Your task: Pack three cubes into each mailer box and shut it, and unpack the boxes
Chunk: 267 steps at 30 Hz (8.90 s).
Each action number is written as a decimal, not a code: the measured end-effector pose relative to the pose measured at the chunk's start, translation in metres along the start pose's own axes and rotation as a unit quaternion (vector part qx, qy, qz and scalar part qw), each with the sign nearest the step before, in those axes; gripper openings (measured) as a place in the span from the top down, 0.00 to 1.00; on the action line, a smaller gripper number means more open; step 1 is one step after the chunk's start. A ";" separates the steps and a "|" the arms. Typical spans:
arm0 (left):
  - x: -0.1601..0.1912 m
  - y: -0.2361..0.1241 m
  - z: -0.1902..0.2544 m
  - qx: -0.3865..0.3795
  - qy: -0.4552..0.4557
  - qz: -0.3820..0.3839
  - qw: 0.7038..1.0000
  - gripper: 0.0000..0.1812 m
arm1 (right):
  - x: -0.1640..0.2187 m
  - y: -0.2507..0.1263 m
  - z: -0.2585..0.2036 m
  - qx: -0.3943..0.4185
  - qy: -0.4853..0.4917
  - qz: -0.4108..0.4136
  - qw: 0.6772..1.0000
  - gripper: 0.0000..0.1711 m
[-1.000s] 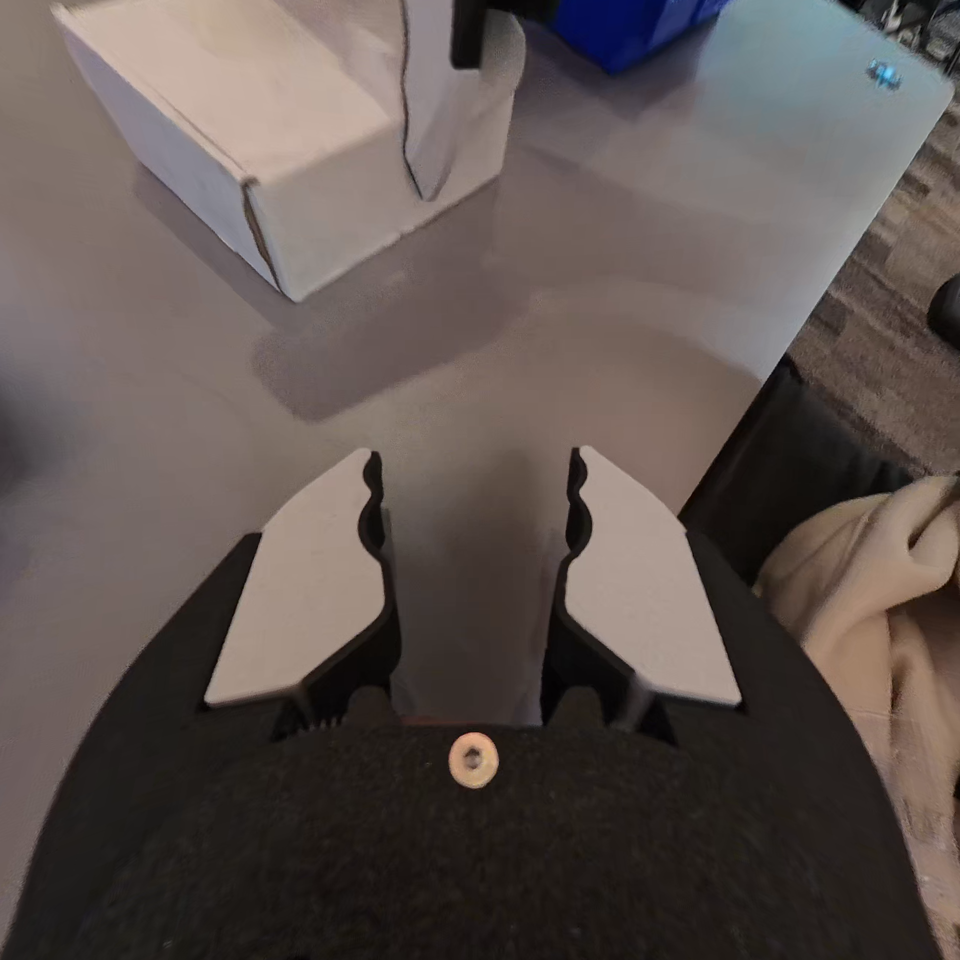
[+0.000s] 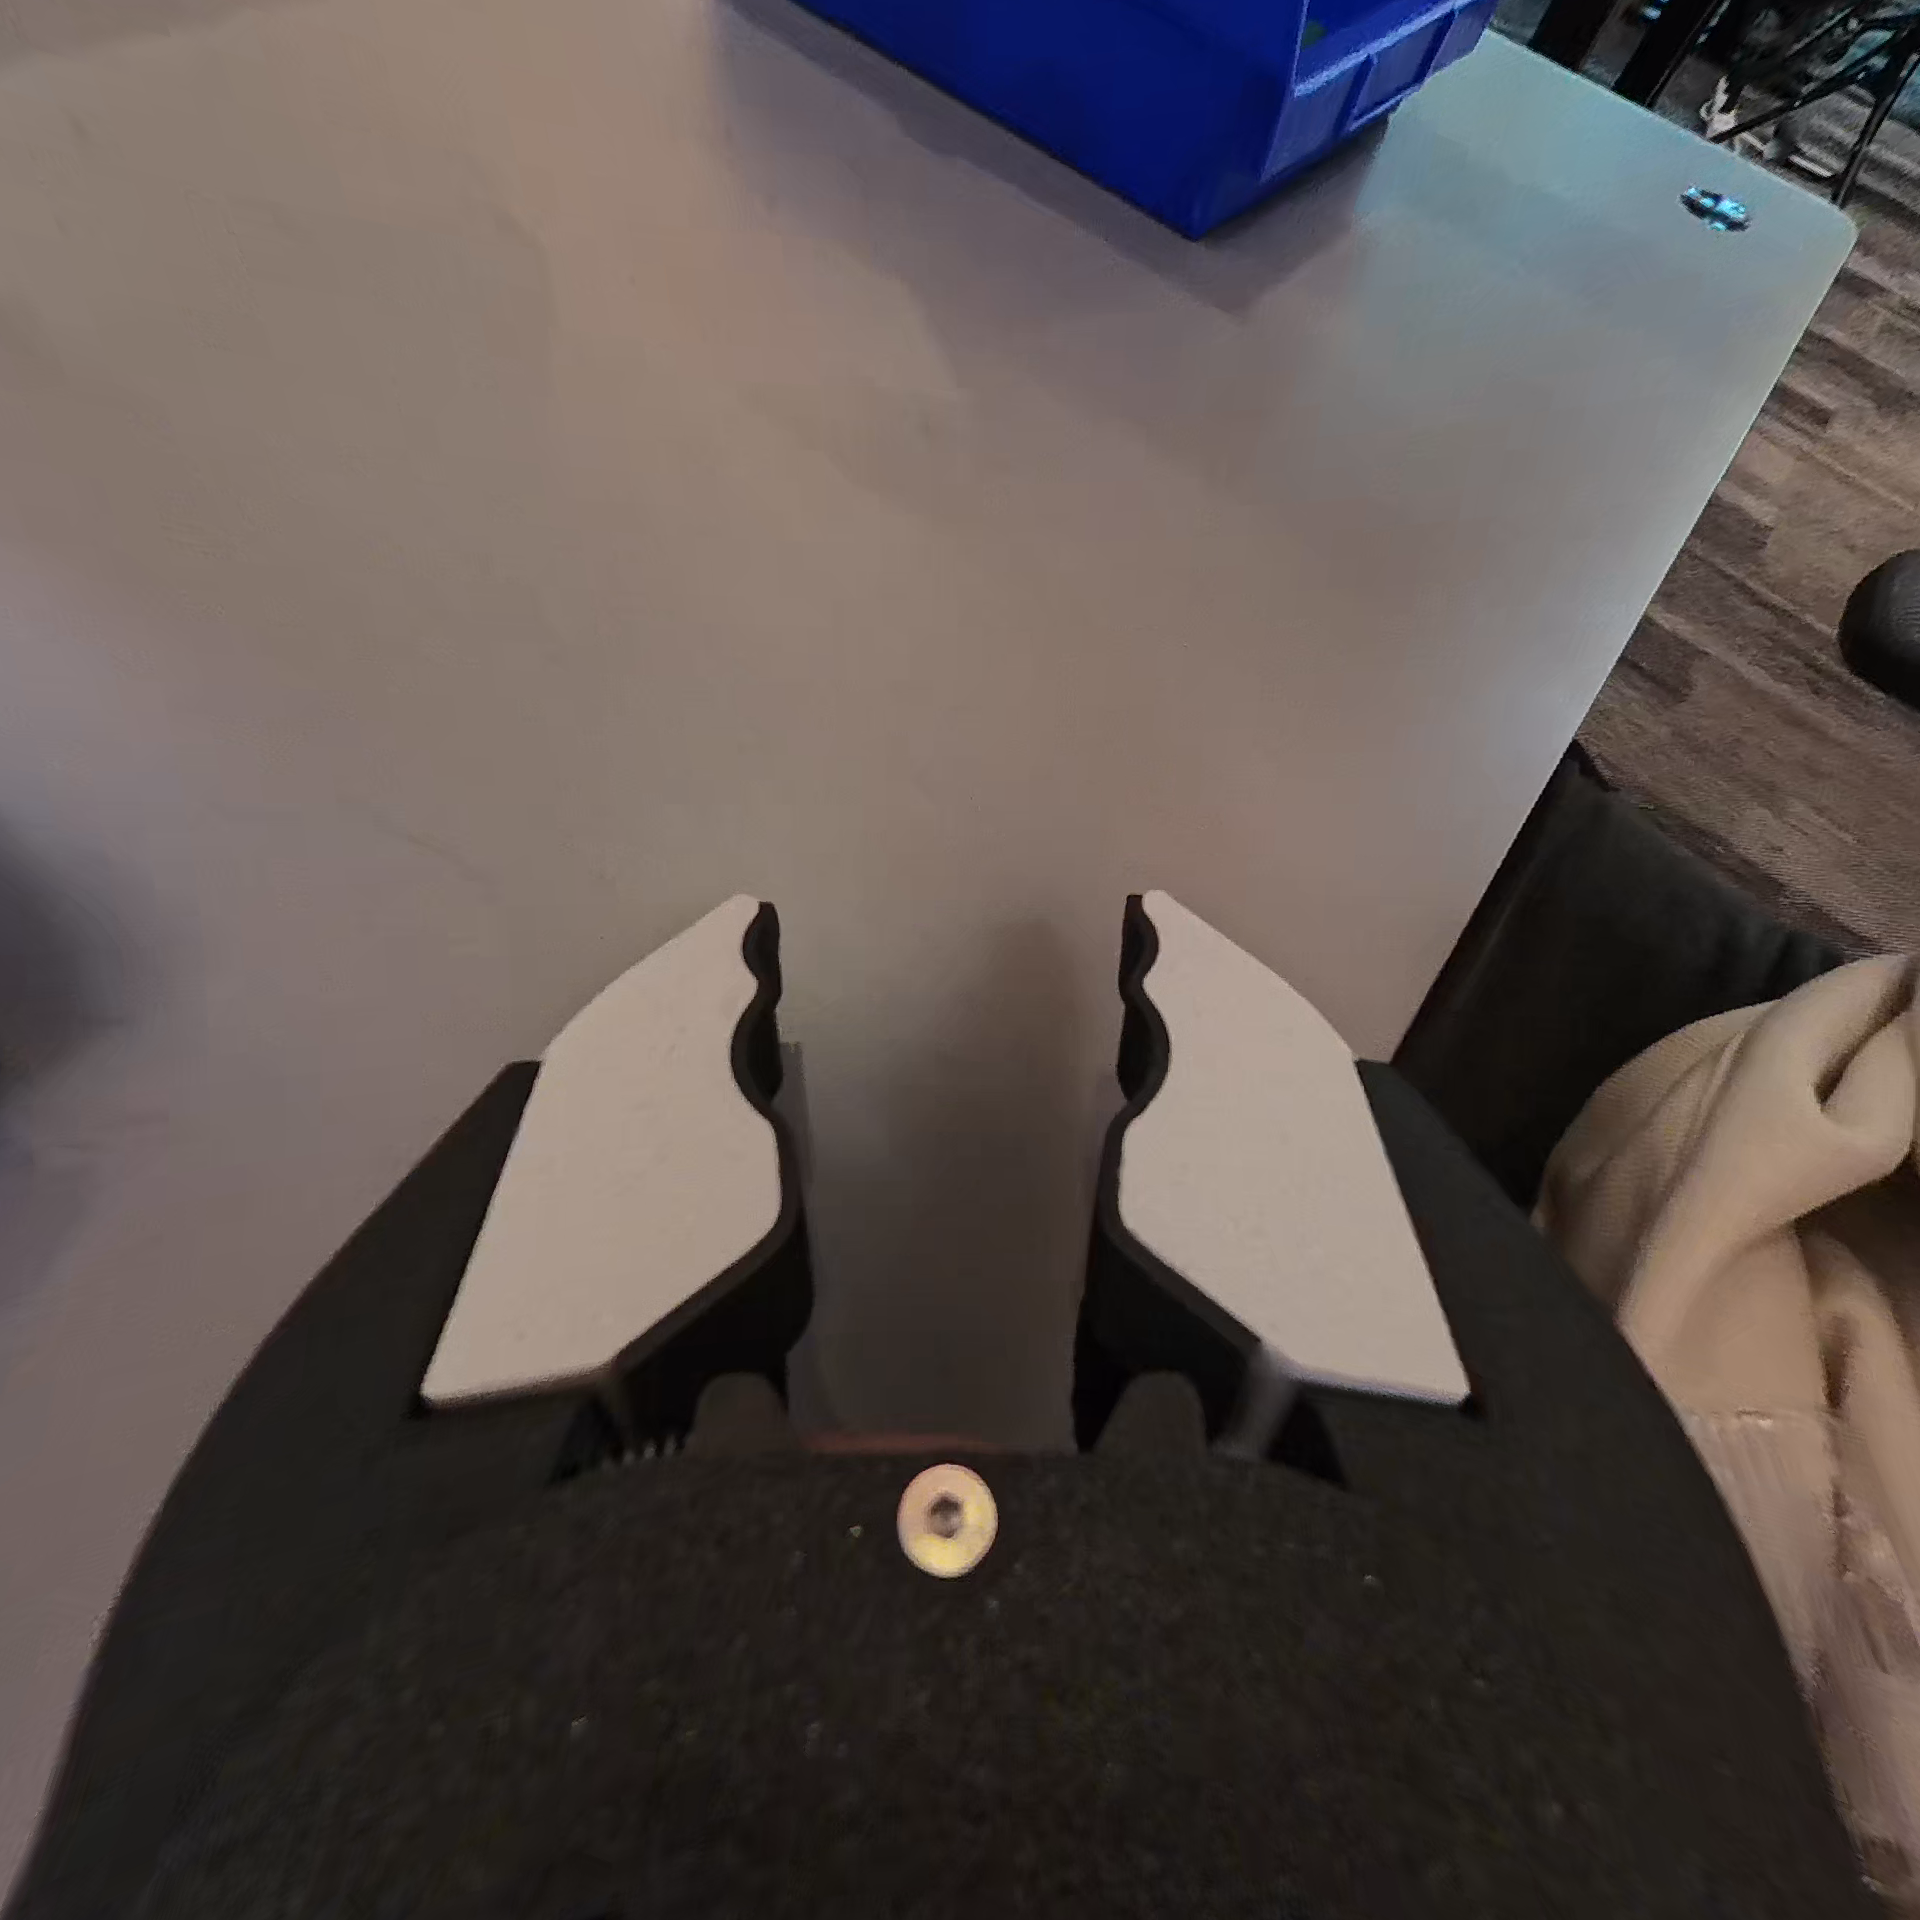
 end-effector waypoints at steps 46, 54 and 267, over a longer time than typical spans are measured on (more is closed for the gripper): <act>0.021 -0.085 -0.074 -0.199 -0.065 0.140 0.968 0.89 | -0.016 0.040 -0.343 0.191 0.416 0.611 0.646 0.71; 0.025 -0.072 -0.074 -0.148 -0.046 0.133 0.979 0.99 | -0.073 0.030 -0.245 0.199 0.447 0.555 0.673 0.72; 0.031 -0.067 -0.095 -0.299 -0.119 0.047 0.946 0.67 | -0.068 0.024 -0.354 0.206 0.305 0.607 0.704 0.91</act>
Point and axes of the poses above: each gripper's, where its closed fingertips meet, y out along the fingers, x out of its underside, z = x × y across the jaws, the point moved 8 cm from there along -y, back along the fingers, and after that the axes turned 14 degrees about -x, right-handed, at the moved point
